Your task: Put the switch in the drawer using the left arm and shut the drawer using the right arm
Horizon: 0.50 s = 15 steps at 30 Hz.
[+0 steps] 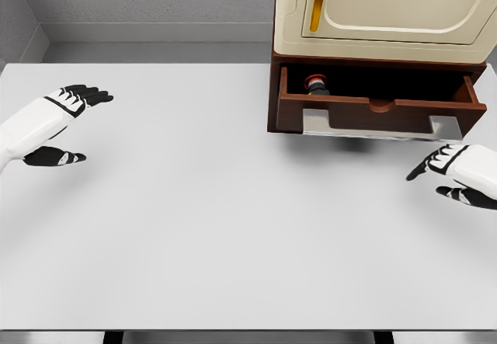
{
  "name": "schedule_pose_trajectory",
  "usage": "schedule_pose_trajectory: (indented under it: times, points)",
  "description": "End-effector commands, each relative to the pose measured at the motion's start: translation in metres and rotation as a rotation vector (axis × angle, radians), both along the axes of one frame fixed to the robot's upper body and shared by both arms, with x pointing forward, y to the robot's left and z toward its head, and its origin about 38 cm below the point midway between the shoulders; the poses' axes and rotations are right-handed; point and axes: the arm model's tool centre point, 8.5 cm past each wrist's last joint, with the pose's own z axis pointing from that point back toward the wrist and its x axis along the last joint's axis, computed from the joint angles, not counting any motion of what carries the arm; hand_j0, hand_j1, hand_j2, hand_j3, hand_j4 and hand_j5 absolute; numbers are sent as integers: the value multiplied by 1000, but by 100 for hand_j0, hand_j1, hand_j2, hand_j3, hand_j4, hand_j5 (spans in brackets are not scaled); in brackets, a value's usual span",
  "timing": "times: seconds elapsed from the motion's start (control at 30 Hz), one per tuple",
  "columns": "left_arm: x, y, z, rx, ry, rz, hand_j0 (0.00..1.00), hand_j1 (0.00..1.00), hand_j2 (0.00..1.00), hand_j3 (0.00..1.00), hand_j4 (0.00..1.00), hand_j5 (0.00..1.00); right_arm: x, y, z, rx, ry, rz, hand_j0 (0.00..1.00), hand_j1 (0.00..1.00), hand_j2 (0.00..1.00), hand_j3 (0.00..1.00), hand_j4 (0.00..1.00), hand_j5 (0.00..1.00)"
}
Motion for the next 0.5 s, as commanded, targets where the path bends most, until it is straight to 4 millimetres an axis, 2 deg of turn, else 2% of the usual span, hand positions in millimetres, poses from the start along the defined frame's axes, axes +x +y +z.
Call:
schedule_pose_trajectory:
  times: [0.0, 0.2, 0.47]
  points:
    - [0, 0, 1, -6, 0, 1, 100, 100, 100, 100, 100, 100, 0, -2, -1, 10, 5, -10, 65, 65, 65, 65, 65, 65]
    - [0, 0, 1, -6, -1, 0, 100, 100, 100, 100, 100, 100, 4, -8, -1, 14, 1, -31, 65, 65, 65, 65, 65, 65]
    - [0, 0, 1, -8, -1, 0, 100, 100, 100, 100, 100, 100, 10, 1, 1, 21, -8, -6, 64, 64, 64, 64, 64, 64]
